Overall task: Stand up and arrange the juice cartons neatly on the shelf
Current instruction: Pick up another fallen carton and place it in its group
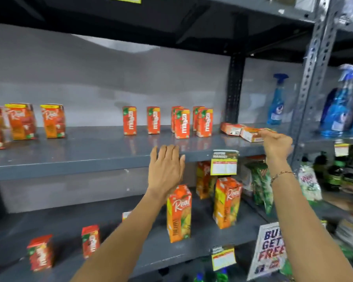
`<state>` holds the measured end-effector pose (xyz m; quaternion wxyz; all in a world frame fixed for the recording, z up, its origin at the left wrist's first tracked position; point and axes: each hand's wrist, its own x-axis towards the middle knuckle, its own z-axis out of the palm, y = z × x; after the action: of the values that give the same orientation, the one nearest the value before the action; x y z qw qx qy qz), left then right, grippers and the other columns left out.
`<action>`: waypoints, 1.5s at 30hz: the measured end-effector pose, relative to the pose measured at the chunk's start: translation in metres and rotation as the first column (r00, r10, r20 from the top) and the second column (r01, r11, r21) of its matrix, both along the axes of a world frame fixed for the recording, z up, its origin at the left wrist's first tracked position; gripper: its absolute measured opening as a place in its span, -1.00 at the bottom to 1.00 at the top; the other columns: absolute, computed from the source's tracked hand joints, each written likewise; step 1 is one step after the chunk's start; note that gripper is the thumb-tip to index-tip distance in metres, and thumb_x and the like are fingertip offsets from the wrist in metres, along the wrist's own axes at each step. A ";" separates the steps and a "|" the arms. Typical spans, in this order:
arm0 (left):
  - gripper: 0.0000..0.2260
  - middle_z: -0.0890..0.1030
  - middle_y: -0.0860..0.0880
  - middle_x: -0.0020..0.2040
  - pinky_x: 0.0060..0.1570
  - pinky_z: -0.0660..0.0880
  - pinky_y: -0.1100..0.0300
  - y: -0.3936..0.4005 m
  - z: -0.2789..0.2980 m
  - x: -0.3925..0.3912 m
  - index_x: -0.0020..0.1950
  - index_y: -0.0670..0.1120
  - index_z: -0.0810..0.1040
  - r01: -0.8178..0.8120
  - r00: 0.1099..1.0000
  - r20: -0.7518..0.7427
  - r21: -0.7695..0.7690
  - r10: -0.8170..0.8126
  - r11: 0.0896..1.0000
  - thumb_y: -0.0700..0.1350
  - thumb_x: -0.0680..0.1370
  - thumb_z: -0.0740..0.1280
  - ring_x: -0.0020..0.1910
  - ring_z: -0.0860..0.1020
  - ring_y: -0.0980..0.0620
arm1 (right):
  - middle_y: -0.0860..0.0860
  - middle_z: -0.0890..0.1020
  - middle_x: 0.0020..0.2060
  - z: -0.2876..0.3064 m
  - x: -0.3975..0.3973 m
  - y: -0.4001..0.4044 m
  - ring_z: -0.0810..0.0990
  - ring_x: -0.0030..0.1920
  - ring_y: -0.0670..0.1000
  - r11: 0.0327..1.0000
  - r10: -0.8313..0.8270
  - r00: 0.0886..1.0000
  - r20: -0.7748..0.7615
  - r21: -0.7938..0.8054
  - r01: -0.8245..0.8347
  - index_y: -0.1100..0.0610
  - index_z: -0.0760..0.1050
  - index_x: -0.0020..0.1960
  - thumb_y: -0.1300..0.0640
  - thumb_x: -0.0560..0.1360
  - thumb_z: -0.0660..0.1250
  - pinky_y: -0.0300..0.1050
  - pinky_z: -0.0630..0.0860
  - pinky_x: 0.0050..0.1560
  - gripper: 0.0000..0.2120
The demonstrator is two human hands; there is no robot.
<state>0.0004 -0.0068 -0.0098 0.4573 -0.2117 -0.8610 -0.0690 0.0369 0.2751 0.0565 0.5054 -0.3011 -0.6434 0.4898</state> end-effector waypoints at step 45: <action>-0.65 0.62 -0.11 -0.04 0.07 0.33 0.00 -0.304 0.006 0.015 0.01 -0.14 0.55 -0.449 0.892 -0.040 0.021 0.450 0.893 -0.01 0.63 0.01 -0.04 0.55 -0.18 | 0.05 0.62 -0.14 0.024 -0.059 -0.310 0.61 -0.14 0.00 0.335 0.941 0.334 0.055 0.005 -0.942 0.29 0.35 0.26 0.56 0.25 0.43 -0.17 0.61 -0.13 -0.36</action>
<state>0.0149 -0.3108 -0.0034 0.4807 -0.0060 -0.8760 0.0383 -0.0219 -0.0349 0.0806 0.1221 0.1238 -0.7183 0.6736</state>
